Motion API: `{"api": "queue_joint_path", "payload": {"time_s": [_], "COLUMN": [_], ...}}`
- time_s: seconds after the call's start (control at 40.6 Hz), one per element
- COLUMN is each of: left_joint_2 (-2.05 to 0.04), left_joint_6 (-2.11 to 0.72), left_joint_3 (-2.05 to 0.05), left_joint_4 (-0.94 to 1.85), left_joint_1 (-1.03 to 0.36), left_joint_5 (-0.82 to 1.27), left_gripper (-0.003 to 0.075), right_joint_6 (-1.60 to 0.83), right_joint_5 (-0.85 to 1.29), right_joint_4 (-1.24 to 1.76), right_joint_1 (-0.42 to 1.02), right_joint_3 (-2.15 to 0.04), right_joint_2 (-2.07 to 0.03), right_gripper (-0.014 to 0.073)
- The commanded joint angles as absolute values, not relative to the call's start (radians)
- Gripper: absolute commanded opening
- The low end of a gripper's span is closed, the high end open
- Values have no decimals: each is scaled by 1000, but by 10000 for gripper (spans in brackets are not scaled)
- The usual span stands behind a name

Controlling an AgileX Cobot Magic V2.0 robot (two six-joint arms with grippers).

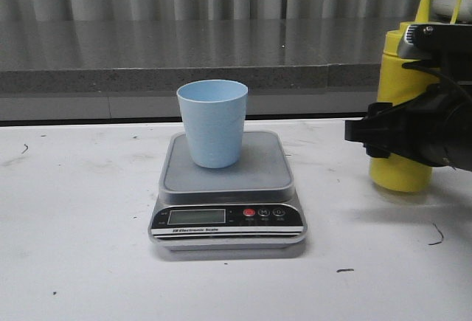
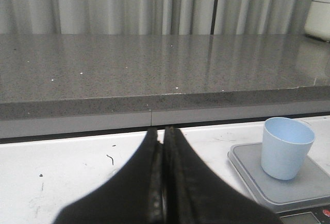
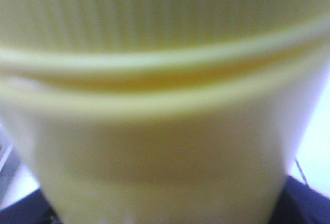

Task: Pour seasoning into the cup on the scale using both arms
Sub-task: 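Hold the upright yellow bottle on the table with the right gripper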

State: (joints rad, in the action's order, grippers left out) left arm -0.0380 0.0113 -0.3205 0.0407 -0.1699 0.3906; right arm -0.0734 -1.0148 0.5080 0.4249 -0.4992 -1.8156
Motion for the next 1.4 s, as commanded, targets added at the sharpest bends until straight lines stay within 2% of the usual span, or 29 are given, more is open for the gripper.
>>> {"api": "queue_joint_path", "payload": {"time_s": [0.0,0.173,0.32,0.912,1.158,1.38], "left_joint_2": [-50,-50,-50,-50,-50,-50], "left_joint_6": [21,21,21,21,21,21], "left_joint_3": [-345,-345,-345,-345,-345,-345], "left_joint_4": [51,51,51,51,51,51], "left_joint_1": [-167,-167,-167,-167,-167,-167], "left_joint_5": [311,311,311,311,311,311], "left_gripper": [-20,-20,-20,-20,-20,-20], "right_joint_6": [-74,-84,-84,-86,-86,-86], "right_joint_5": [-1123,-1121,-1121,-1117,-1241,-1270], "right_joint_4": [489,483,483,476,418,387], "right_joint_1": [419,419,419,421,421,421], "right_joint_3": [-527,-527,-527,-494,-428,-387], "right_joint_2": [-1778,-1778,-1778,-1773,-1771,-1771], "right_gripper": [497,512,612,610,610,610]}}
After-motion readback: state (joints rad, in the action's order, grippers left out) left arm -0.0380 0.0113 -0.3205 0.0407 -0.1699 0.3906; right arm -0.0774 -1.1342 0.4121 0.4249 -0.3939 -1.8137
